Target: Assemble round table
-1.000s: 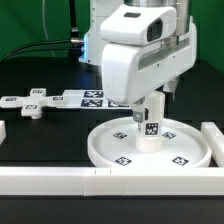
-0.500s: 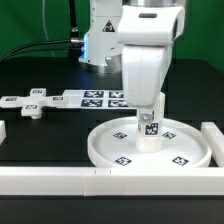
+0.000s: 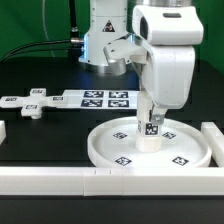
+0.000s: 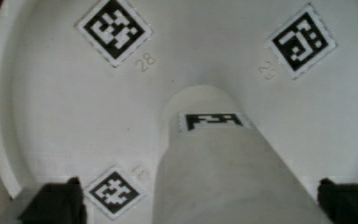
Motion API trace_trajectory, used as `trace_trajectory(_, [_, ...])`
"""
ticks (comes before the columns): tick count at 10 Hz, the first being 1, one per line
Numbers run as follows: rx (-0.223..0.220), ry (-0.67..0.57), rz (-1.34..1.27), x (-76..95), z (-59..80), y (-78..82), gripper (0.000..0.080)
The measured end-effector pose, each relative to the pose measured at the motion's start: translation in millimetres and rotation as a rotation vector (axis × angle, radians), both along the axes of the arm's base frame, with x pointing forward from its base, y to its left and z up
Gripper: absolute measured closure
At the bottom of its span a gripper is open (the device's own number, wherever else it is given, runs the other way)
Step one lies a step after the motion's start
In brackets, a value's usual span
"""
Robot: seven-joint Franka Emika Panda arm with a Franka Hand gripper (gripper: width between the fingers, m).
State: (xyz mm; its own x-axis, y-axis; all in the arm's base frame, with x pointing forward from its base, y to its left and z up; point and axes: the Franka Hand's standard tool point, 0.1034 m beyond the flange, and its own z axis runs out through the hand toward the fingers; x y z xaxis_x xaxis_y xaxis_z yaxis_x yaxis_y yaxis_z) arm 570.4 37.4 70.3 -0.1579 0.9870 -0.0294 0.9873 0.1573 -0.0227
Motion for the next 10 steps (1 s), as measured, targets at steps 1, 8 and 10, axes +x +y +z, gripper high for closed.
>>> trace_trajectory(1, [-0.008, 0.002, 0.067, -0.1, -0.2, -1.8, 0.0151])
trace_trajectory(8, [-0.034, 0.004, 0.152, 1.6, 0.2, -13.2, 0.0454])
trace_trajectory(10, [-0.037, 0.005, 0.138, 2.1, 0.3, -20.9, 0.0742])
